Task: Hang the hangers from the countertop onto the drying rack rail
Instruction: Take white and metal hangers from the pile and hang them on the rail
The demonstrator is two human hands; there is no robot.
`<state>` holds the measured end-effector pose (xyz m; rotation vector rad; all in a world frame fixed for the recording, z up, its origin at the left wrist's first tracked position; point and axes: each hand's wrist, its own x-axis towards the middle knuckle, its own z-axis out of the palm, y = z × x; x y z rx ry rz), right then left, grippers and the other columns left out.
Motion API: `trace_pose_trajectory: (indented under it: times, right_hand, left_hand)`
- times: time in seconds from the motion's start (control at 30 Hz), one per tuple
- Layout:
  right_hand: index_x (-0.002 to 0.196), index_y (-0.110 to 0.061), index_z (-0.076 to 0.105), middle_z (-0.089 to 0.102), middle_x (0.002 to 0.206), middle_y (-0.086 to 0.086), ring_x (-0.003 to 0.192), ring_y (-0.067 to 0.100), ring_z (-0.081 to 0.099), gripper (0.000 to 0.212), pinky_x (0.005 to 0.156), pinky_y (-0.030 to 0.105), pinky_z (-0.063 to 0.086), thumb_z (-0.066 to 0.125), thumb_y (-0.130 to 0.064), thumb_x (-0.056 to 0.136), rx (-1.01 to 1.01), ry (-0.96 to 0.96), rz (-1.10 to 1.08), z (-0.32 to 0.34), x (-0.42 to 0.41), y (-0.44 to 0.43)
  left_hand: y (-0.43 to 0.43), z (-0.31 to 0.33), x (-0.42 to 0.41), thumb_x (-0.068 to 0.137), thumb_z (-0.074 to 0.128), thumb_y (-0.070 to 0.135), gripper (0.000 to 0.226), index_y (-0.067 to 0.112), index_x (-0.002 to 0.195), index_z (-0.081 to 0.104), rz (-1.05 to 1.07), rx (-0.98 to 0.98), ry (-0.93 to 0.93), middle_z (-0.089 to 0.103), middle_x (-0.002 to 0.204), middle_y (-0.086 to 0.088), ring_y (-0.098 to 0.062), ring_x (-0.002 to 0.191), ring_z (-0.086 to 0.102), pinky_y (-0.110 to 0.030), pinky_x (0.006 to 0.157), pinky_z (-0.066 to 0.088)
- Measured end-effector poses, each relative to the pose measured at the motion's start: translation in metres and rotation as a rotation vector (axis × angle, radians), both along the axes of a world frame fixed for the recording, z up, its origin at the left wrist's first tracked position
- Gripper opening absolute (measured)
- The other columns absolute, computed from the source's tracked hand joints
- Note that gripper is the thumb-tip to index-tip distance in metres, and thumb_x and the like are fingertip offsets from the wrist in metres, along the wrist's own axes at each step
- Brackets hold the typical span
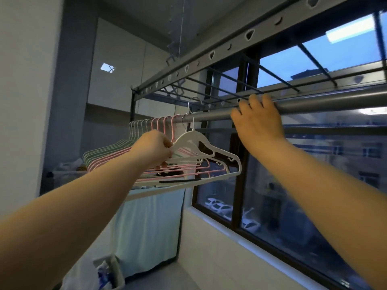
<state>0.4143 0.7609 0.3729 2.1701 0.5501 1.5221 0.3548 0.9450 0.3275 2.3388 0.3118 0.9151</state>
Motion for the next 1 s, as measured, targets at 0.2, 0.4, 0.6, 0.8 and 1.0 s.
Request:
trace_pose_trajectory:
  times: [0.2, 0.4, 0.6, 0.8, 1.0]
  right_hand:
    - [0.138, -0.005, 0.025, 0.043, 0.135, 0.016, 0.122, 0.033, 0.042, 0.044, 0.099, 0.041, 0.032, 0.037, -0.014, 0.097, 0.039, 0.040, -0.063, 0.004, 0.006, -0.001]
    - [0.141, -0.006, 0.022, 0.037, 0.140, 0.016, 0.126, 0.034, 0.037, 0.046, 0.103, 0.041, 0.027, 0.033, -0.011, 0.097, 0.058, 0.077, -0.064, 0.001, 0.008, -0.008]
    - [0.143, -0.007, 0.021, 0.035, 0.142, 0.015, 0.127, 0.034, 0.034, 0.049, 0.104, 0.042, 0.026, 0.035, -0.010, 0.096, 0.084, 0.103, -0.075, 0.001, 0.006, -0.007]
    - [0.144, -0.008, 0.020, 0.034, 0.144, 0.014, 0.129, 0.033, 0.034, 0.050, 0.105, 0.042, 0.025, 0.034, -0.010, 0.097, 0.085, 0.107, -0.073, 0.000, 0.005, -0.007]
    - [0.145, -0.009, 0.018, 0.032, 0.145, 0.014, 0.130, 0.033, 0.032, 0.050, 0.107, 0.043, 0.023, 0.034, -0.011, 0.097, 0.094, 0.093, -0.075, 0.000, -0.001, -0.009]
  left_hand:
    - [0.009, -0.001, 0.037, 0.090, 0.051, 0.008, 0.026, 0.000, 0.113, 0.059, -0.047, -0.040, 0.063, 0.058, 0.078, -0.006, -0.013, 0.061, 0.056, -0.024, 0.057, 0.050]
    - [0.022, -0.007, 0.053, 0.089, 0.052, 0.006, 0.027, -0.001, 0.114, 0.057, -0.065, -0.093, 0.066, 0.060, 0.092, -0.013, -0.020, 0.070, 0.060, -0.029, 0.066, 0.053]
    - [0.021, -0.006, 0.062, 0.089, 0.051, 0.004, 0.029, -0.001, 0.117, 0.056, -0.125, -0.073, 0.061, 0.062, 0.101, -0.019, -0.013, 0.058, 0.056, -0.022, 0.054, 0.050]
    - [0.017, -0.012, 0.067, 0.089, 0.050, 0.004, 0.029, 0.000, 0.118, 0.054, -0.130, -0.056, 0.057, 0.061, 0.100, -0.017, -0.011, 0.058, 0.054, -0.022, 0.058, 0.049]
    - [0.018, -0.015, 0.063, 0.089, 0.051, 0.005, 0.029, 0.001, 0.118, 0.055, -0.136, -0.036, 0.046, 0.063, 0.105, -0.017, -0.011, 0.059, 0.054, -0.021, 0.056, 0.048]
